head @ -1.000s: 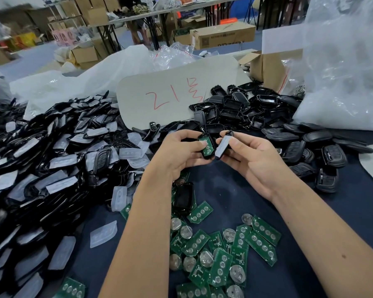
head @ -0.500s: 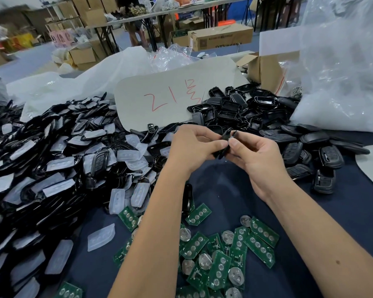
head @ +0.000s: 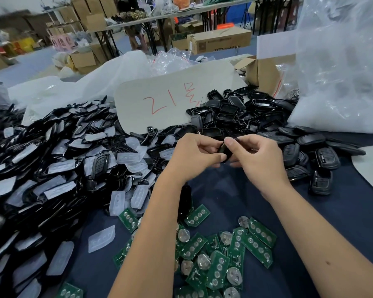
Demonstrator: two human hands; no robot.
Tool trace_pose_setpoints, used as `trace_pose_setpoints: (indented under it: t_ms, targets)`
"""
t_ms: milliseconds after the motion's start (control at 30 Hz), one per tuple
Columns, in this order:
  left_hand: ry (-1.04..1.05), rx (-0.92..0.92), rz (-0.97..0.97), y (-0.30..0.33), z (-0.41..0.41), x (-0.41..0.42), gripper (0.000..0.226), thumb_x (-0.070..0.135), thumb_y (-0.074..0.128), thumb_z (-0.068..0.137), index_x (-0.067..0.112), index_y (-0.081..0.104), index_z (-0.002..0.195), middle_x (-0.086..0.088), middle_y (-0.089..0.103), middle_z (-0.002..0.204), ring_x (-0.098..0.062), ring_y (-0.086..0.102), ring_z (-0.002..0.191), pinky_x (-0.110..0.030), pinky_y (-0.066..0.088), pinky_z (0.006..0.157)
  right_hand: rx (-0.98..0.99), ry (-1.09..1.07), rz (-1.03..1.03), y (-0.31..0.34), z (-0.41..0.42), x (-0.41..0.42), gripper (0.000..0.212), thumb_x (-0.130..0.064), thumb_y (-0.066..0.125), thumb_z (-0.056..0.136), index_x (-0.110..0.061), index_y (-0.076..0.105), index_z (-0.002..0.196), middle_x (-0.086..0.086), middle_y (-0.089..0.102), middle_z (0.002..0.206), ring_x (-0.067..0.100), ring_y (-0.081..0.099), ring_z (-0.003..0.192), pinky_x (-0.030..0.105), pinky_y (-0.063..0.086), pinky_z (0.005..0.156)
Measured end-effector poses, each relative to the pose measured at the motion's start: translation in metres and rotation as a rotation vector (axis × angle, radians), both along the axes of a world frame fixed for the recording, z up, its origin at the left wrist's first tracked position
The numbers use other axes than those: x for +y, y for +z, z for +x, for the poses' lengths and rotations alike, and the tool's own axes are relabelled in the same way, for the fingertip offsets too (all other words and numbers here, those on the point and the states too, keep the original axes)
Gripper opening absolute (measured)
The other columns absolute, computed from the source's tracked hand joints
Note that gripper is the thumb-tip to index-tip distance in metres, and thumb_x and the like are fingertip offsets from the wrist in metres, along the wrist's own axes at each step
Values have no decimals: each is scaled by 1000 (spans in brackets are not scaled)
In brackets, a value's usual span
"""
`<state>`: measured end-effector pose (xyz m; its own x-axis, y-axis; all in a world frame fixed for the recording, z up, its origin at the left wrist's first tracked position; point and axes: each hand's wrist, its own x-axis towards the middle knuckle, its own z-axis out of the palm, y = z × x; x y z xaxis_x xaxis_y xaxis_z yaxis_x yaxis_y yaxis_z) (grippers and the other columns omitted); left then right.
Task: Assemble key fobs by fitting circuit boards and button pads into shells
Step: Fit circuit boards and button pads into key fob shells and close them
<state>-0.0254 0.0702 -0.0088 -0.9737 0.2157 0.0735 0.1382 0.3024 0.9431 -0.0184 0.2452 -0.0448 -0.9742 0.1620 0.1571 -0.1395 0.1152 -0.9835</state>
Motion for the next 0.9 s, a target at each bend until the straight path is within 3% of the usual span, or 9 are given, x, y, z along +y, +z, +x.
trace_pose_setpoints:
  t_ms: [67,133,267,433,633,700,800,900]
  targets:
    - [-34,-48,57,1,2,-4,27,-6,77,85,16,82,100,-15,72,82,-25,73,82,-37,64,80,23,91,-13,1,-1,2,15,-38,76,94,-30,77,106,-1,75,91,14,72,71,32,59,56]
    - [-60,-88,90,2,3,-7,26,-9,75,86,12,81,101,-19,77,89,-24,74,85,-34,64,80,40,183,-38,2,-2,5,18,-25,71,100,-36,77,113,-3,73,96,11,64,67,25,49,51]
    - [-94,-137,69,4,5,-9,26,-8,73,88,6,79,109,-23,77,99,-27,75,92,-33,64,82,79,250,-20,0,-3,7,25,-12,69,99,-33,81,107,-13,72,78,11,54,61,18,41,50]
    - [-71,-125,41,4,4,-9,22,-7,76,86,4,79,106,-24,76,98,-28,75,90,-36,63,84,88,240,-47,-1,-4,8,22,-9,70,98,-29,81,100,4,76,89,15,57,64,24,47,55]
    - [75,-5,45,1,1,-13,21,1,87,77,19,83,88,-18,77,90,-26,73,81,-47,60,89,67,238,-184,0,-5,9,22,-1,65,99,-19,77,103,4,77,93,17,71,77,25,59,73]
    - [76,20,39,1,0,-14,22,4,89,75,24,83,84,-14,77,86,-22,71,78,-45,60,86,63,240,-198,0,-5,9,20,0,64,100,-15,76,105,3,76,90,16,72,78,23,58,75]
    - [72,37,44,1,-2,-15,24,3,90,73,25,83,82,-4,76,77,-15,70,73,-32,57,76,57,251,-216,1,-5,8,19,1,64,99,-12,75,106,4,76,89,17,73,80,23,58,76]
    - [84,50,42,0,-4,-14,26,2,90,72,25,82,79,-5,75,76,-15,68,71,-33,55,76,59,256,-219,1,-4,8,18,1,64,100,-11,74,106,4,76,90,18,73,81,25,59,78]
